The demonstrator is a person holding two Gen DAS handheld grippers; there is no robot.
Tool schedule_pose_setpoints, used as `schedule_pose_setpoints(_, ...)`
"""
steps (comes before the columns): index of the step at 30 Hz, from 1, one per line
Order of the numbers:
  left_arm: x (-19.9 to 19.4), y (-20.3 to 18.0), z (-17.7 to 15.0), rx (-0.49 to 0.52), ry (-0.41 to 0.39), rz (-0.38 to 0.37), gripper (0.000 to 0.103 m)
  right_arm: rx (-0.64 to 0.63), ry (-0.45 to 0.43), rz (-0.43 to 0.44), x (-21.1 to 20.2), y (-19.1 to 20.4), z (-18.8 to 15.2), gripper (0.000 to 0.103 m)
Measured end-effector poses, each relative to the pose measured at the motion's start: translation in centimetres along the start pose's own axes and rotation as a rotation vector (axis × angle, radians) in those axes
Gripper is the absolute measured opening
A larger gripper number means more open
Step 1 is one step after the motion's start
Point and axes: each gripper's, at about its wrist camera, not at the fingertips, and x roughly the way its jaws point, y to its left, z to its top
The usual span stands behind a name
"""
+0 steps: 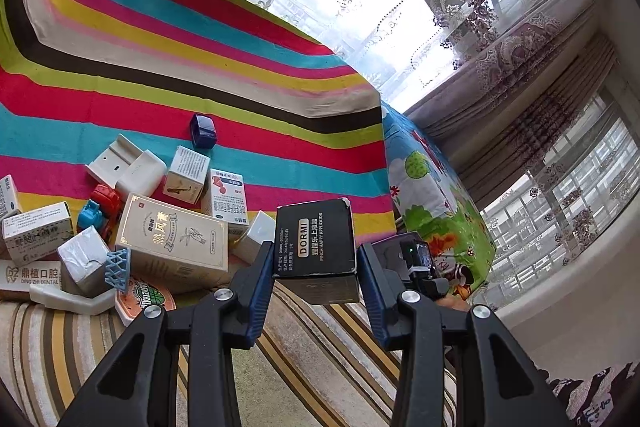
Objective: Organize rigid objects
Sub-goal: 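Carry the pink-printed box into the purple box and open the right tool, then carry the black DORMI box into the purple box and open the left tool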
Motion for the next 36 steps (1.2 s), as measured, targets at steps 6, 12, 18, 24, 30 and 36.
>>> schedule_pose_setpoints(6, 0.7, -0.6, -0.4, 0.008, 0.018, -0.006, 0.042, -0.004, -0.05, 0.01, -1.1, -0.5, -0.4, 0.085)
schedule_pose_setpoints(12, 1.0, -1.6, -0.7, 0.027, 0.026, -0.015, 0.042, -0.003, -0.077, 0.031, -3.2, -1.5, -1.4, 0.091)
schedule_pose_setpoints(18, 2.2, -3.2, -1.4, 0.056, 0.059, -0.036, 0.042, 0.026, -0.126, 0.065, -6.5, -3.8, -3.5, 0.093)
schedule_pose_setpoints(24, 4.3, -6.0, -2.6, 0.119, 0.125, -0.065, 0.042, 0.117, -0.17, 0.06, -9.6, -6.7, -6.4, 0.093)
schedule_pose_setpoints(30, 7.8, -10.6, -4.2, 0.238, 0.219, -0.098, 0.04, 0.16, -0.251, 0.027, -13.0, -7.3, -10.2, 0.093)
schedule_pose_setpoints(36, 12.6, -17.1, -5.1, 0.448, 0.319, -0.086, 0.04, 0.232, -0.348, 0.048, -16.2, -7.1, -11.3, 0.093)
